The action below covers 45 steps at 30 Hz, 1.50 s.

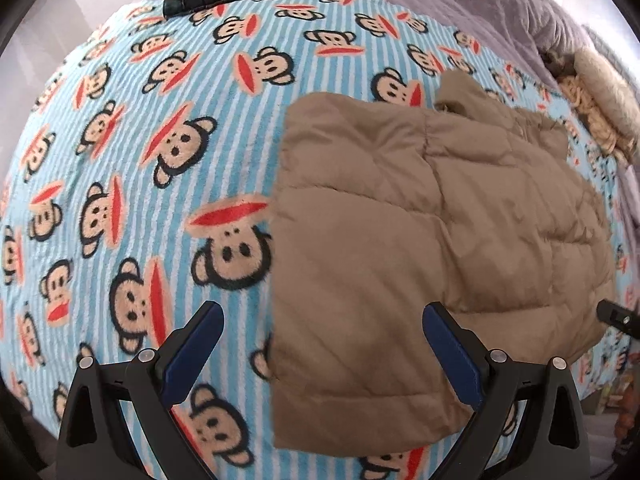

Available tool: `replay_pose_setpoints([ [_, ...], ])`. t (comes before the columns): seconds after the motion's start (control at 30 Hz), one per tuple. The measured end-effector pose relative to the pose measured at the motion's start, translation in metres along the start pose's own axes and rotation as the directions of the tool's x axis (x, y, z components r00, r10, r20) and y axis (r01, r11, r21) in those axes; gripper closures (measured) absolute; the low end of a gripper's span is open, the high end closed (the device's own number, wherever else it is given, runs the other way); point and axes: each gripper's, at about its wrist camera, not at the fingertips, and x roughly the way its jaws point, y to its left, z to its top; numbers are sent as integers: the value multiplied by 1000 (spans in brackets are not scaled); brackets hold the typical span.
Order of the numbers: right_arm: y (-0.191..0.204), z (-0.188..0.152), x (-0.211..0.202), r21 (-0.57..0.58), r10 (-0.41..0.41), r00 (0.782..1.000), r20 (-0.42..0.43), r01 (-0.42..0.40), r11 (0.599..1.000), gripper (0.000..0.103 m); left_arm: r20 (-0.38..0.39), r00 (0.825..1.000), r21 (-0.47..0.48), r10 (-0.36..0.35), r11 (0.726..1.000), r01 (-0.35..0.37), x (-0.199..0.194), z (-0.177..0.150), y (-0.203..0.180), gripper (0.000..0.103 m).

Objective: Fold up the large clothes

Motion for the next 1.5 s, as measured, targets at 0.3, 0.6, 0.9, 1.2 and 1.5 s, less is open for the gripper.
replay_pose_setpoints([
  [0.3,-6,-7,8,43,-13,1000,-11,13,999,0,-158,893,-58,-421,907,417,58,24,39,3],
  [0.6,0,-2,11,50,-26,999,-21,27,998,0,-284,826,37,-486,856,516,100,35,-4,3],
  [0.9,12,20,-5,-55,41,992,121,-35,998,76,-288,749,-10,-596,784,620,95,34,-7,70],
  [1.2,-7,53,43,-66,106,989,107,-99,993,92,-246,776,10,-581,799,601,6,44,-55,74],
  [1.5,-49,67,77,61,343,939,16,-343,937,97,-237,858,158,-455,854,496,-76,55,-209,74],
])
